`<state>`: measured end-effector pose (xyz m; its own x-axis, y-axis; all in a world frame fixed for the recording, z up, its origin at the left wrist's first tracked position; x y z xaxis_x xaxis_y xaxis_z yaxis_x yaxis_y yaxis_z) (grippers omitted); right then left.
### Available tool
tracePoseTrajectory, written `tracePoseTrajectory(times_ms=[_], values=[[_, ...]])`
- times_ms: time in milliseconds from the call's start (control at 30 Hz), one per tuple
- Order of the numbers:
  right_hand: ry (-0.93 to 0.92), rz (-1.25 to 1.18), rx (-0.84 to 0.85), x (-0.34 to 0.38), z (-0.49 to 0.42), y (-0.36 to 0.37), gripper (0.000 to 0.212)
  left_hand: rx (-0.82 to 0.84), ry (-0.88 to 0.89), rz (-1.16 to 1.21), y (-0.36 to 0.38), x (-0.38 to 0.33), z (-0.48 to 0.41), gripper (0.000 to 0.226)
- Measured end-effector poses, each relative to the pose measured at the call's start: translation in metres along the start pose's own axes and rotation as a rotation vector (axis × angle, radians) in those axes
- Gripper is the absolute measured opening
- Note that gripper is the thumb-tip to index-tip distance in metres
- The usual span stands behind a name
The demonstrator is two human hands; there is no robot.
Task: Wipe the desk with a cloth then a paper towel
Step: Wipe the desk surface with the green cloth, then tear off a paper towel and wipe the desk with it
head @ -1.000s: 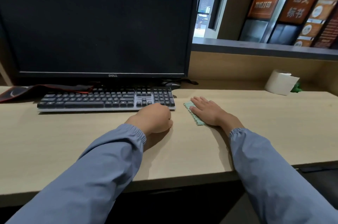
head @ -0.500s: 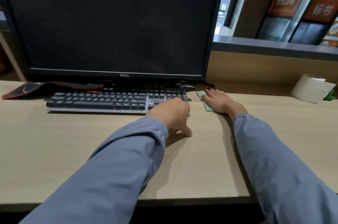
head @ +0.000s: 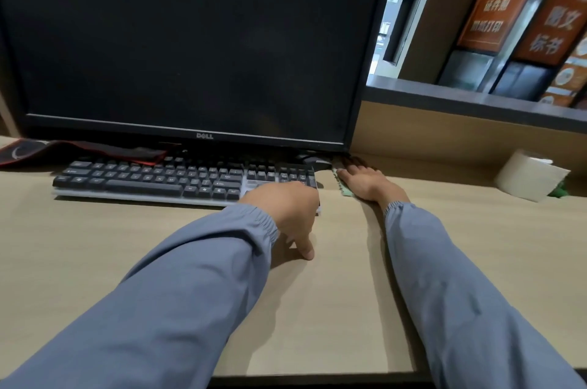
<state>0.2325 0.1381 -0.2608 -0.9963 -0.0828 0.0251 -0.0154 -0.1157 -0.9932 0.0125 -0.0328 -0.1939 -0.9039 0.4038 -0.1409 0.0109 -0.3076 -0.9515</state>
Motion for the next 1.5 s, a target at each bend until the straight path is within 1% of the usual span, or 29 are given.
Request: tracePoseTrajectory(times_ms=[133, 300, 433, 600, 667, 767, 833, 933, 1000, 1067, 1167, 1267, 1333, 1500], values=[[0.01, -0.038, -0.036, 0.002, 0.003, -0.003, 0.068, 0.002, -0.015, 0.029, 0.002, 0.001, 0.004, 0.052], [0.002, -0.016, -0.01, 0.004, 0.006, -0.004, 0.066, 0.012, -0.03, 0.046, 0.004, 0.001, 0.009, 0.051], [-0.002, -0.051, -0.015, 0.001, 0.007, -0.003, 0.067, 0.013, -0.024, 0.052, 0.005, 0.002, 0.01, 0.049], [0.011, -0.249, -0.134, 0.004, 0.021, -0.013, 0.065, -0.001, -0.042, 0.065, 0.007, 0.004, 0.011, 0.046], [-0.001, -0.29, -0.163, 0.007, 0.031, -0.016, 0.063, -0.001, -0.043, 0.055, 0.009, 0.005, 0.011, 0.045], [-0.052, -0.284, -0.172, 0.016, 0.051, -0.017, 0.055, -0.037, -0.014, 0.038, 0.015, 0.008, 0.013, 0.037], [-0.07, -0.274, -0.184, 0.022, 0.069, -0.018, 0.05, -0.072, 0.009, 0.017, 0.021, 0.011, 0.017, 0.04], [-0.1, -0.277, -0.234, 0.033, 0.101, -0.021, 0.054, -0.163, 0.048, 0.0, 0.031, 0.017, 0.033, 0.036], [-0.131, -0.29, -0.282, 0.046, 0.124, -0.022, 0.055, -0.243, 0.044, 0.037, 0.034, 0.024, 0.048, 0.034], [-0.172, -0.299, -0.348, 0.064, 0.145, -0.022, 0.05, -0.311, 0.019, 0.039, 0.034, 0.037, 0.066, 0.042], [-0.248, -0.33, -0.424, 0.101, 0.168, -0.029, 0.042, -0.372, -0.028, 0.016, 0.03, 0.061, 0.094, 0.044], [-0.347, -0.356, -0.444, 0.148, 0.182, -0.035, 0.036, -0.416, -0.096, 0.016, 0.029, 0.09, 0.122, 0.04], [-0.41, -0.364, -0.446, 0.185, 0.19, -0.037, 0.036, -0.442, -0.145, 0.023, 0.031, 0.111, 0.142, 0.037], [-0.58, -0.411, -0.393, 0.274, 0.197, -0.034, 0.033, -0.512, -0.278, 0.058, 0.038, 0.165, 0.194, 0.034]])
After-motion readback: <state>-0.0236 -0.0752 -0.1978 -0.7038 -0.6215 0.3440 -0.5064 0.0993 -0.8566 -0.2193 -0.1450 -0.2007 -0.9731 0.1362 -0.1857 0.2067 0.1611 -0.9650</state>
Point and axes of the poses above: each hand's wrist, its own z-axis away from the middle knuckle, its own y-axis out of the palm, x = y × z, the point moved 3 cm from there along -z, towards the middle knuckle, and after that the axes turned 2 degrees about -y, right-handed, at the moved point
